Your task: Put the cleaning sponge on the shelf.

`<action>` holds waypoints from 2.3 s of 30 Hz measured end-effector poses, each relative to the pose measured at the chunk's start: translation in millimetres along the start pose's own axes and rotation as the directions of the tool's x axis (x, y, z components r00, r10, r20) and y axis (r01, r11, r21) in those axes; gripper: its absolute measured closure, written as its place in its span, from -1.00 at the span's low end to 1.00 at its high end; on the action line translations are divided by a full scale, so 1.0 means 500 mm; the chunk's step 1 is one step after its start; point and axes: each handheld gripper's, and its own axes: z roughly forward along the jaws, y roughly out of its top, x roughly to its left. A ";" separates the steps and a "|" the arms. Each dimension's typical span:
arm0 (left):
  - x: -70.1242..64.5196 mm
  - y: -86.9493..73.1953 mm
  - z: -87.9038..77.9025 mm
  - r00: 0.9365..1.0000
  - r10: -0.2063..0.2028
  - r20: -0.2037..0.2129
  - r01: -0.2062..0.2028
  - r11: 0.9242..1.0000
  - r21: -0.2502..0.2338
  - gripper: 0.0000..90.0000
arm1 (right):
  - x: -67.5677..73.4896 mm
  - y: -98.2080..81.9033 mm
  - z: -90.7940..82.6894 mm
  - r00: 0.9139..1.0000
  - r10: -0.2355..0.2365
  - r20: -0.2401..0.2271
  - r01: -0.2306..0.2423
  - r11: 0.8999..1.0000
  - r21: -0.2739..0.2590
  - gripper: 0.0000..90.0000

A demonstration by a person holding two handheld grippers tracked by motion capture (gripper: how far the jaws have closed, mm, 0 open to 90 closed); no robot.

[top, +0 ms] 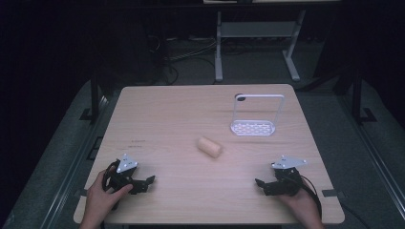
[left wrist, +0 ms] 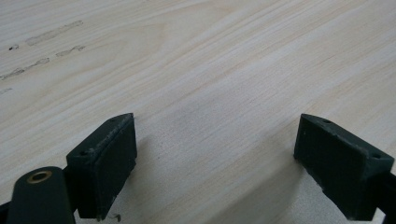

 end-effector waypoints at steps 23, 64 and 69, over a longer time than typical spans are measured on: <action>0.000 0.000 0.000 1.000 -0.002 0.000 0.002 1.000 0.000 -0.72 | -0.005 0.009 0.005 1.000 0.002 -0.022 -0.002 1.000 0.001 -0.78; 0.000 0.000 0.000 1.000 -0.001 0.000 0.001 1.000 0.000 -0.72 | 0.002 0.116 0.024 0.996 -0.051 -0.079 0.046 0.996 -0.071 -0.78; 0.000 0.000 0.000 1.000 -0.001 0.000 0.001 1.000 0.000 -0.72 | 0.004 0.126 0.027 0.995 -0.054 -0.078 0.048 0.996 -0.072 -0.78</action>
